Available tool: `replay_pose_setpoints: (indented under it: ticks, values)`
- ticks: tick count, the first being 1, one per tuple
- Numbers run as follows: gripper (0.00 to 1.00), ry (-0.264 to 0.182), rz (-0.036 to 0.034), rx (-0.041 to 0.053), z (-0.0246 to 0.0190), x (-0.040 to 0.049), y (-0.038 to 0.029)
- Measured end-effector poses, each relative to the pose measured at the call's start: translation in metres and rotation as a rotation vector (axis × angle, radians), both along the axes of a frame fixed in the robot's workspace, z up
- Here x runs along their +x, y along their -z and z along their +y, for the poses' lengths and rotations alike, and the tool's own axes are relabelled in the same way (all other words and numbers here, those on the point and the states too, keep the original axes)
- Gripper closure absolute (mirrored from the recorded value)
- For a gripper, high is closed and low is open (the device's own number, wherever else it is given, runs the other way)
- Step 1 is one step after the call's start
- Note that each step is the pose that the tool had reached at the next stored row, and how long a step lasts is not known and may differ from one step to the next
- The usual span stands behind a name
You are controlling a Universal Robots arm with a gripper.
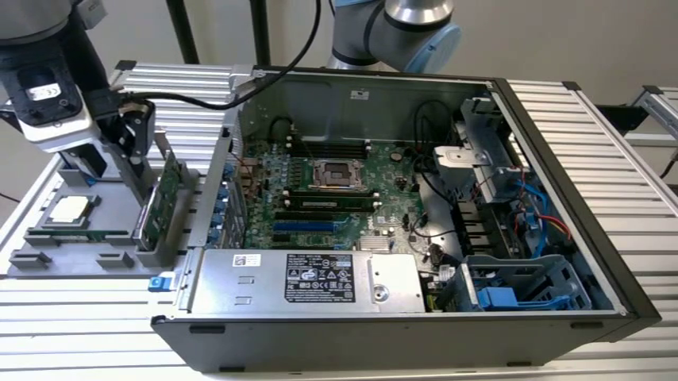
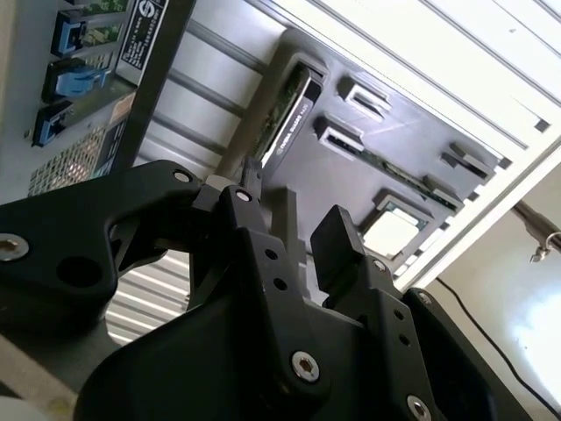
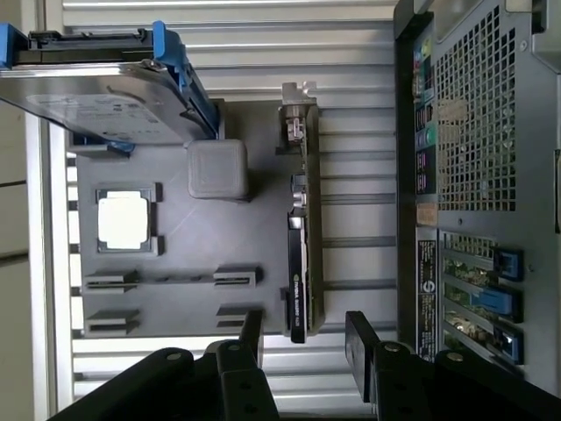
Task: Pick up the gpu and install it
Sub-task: 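Pick up the gpu and move the gpu toward the slot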
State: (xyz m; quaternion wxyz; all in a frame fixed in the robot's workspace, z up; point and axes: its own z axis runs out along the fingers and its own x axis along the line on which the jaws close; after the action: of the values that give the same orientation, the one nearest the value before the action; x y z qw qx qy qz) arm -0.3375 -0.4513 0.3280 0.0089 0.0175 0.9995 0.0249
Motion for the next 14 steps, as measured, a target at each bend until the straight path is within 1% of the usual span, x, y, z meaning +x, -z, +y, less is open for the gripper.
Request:
replay_pose_setpoints:
  ticks: [14]
  values:
    - [0.0, 0.0, 0.0001, -0.0001, 0.0, 0.0006, 0.009]
